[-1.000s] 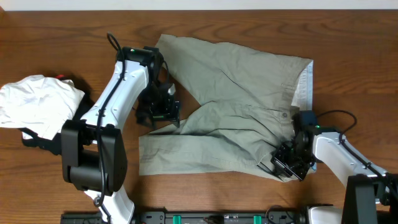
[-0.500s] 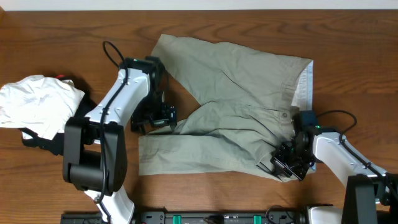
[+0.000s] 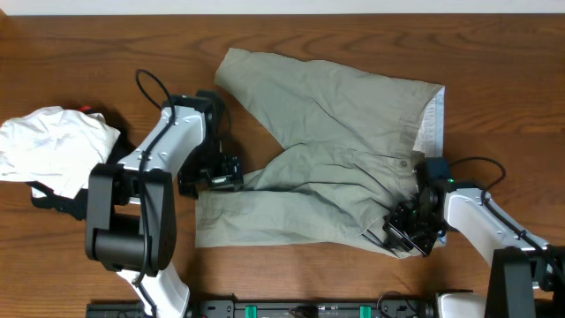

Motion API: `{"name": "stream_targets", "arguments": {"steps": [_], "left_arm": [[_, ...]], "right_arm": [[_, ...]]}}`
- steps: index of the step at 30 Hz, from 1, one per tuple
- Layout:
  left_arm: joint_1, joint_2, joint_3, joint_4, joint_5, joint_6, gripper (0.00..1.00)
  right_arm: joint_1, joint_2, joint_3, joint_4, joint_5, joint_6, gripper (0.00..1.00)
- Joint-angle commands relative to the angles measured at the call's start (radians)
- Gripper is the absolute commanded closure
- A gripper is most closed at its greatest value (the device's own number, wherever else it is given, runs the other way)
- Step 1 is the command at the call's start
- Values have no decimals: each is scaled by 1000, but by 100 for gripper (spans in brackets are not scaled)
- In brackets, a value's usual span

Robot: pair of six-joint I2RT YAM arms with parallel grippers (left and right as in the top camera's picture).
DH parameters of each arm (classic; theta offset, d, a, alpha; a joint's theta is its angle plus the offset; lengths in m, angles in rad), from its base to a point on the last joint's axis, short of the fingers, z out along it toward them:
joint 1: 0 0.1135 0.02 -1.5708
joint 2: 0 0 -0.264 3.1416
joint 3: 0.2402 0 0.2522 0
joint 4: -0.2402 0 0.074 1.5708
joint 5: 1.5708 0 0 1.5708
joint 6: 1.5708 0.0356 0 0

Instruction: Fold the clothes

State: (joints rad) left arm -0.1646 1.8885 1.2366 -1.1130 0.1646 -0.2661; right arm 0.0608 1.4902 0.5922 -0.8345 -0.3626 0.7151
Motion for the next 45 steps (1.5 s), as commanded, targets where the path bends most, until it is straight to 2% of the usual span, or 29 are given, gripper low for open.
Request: {"name": "stream_targets", "arguments": {"steps": [1, 3, 7, 9, 11, 12, 13, 19, 23, 25, 28, 31, 33, 45], "left_arm": [[3, -14, -41, 13, 11, -13, 10], [3, -14, -50, 14, 26, -13, 12], [3, -14, -52, 12, 37, -13, 25], [3, -14, -52, 12, 37, -13, 44], [3, -16, -52, 10, 37, -13, 72], [3, -17, -52, 3, 37, -13, 91], [3, -21, -51, -11, 37, -13, 94], [0, -54, -48, -218, 37, -13, 94], [-10, -55, -48, -303, 27, 3, 92], [-19, -55, -48, -340, 17, 3, 83], [-35, -55, -51, -375, -6, 3, 63], [-57, -55, -54, -413, -36, 2, 54], [-71, -55, -55, -428, -47, 2, 51], [-146, -55, -55, -452, -19, 3, 51]], "right_arm": [[3, 60, -61, 57, 94, -18, 97], [3, 60, -61, 58, 88, -25, 97], [3, 60, -61, 58, 88, -26, 97], [3, 60, -61, 58, 86, -33, 97], [3, 60, -61, 58, 82, -33, 98], [3, 60, -61, 58, 82, -33, 98], [3, 60, -61, 58, 82, -33, 97], [3, 60, -61, 62, 82, -33, 97], [3, 60, -61, 73, 82, -33, 97], [3, 60, -61, 72, 82, -33, 97], [3, 60, -61, 72, 82, -37, 97], [3, 60, -61, 72, 82, -37, 97], [3, 60, -61, 72, 82, -37, 96], [3, 60, -61, 72, 81, -40, 96]]}}
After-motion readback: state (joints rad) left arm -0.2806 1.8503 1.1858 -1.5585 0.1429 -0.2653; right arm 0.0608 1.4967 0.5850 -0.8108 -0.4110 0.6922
